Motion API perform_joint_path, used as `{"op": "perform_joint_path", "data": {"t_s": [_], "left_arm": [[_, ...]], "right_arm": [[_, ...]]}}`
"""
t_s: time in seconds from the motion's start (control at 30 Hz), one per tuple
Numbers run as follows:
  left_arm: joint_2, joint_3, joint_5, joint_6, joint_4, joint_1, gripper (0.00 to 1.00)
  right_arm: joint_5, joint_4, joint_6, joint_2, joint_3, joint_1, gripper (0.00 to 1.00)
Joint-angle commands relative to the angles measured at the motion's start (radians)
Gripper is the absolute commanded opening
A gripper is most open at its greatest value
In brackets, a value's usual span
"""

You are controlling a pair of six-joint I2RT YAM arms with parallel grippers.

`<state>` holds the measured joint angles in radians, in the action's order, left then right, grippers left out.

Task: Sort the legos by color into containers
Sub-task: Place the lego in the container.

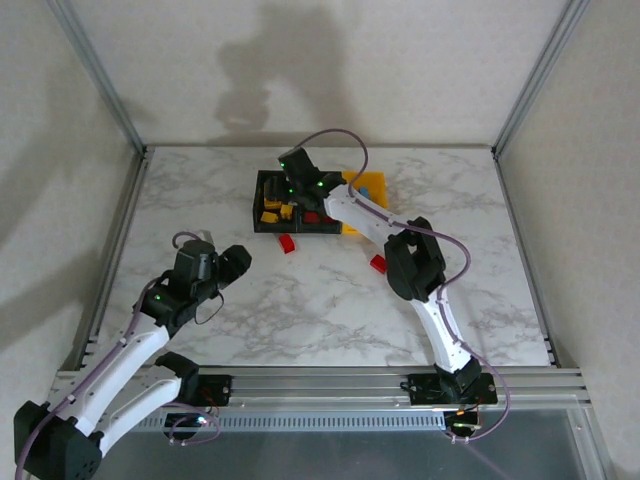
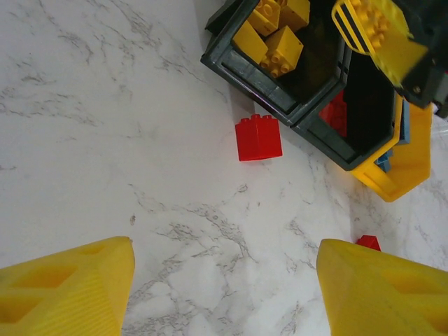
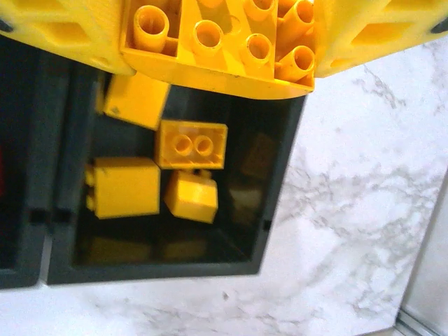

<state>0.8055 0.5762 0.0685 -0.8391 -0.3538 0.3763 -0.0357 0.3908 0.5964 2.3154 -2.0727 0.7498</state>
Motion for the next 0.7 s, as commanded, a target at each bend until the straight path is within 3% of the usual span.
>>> {"op": "perform_joint_path", "data": {"t_s": [0.0,0.33,0.67], "left_arm": [[-0.018,0.009,0.02,-0.003,-0.033,-0.01,0.69],[-0.034,0.01,0.022,0.005,-0.046,-0.016,0.69],[-0.032,0.018,0.029,0.007,-0.047,-0.016,0.69]], "right_arm": [[0.03,0.065,-0.014,0.081,-0.132,0.002,0.59],[0.043,0.074,0.013,0.195,-0.275,-0.007,0.64],[0.032,0.063,0.021,0.19,-0.277,-0.007,0.72]]}}
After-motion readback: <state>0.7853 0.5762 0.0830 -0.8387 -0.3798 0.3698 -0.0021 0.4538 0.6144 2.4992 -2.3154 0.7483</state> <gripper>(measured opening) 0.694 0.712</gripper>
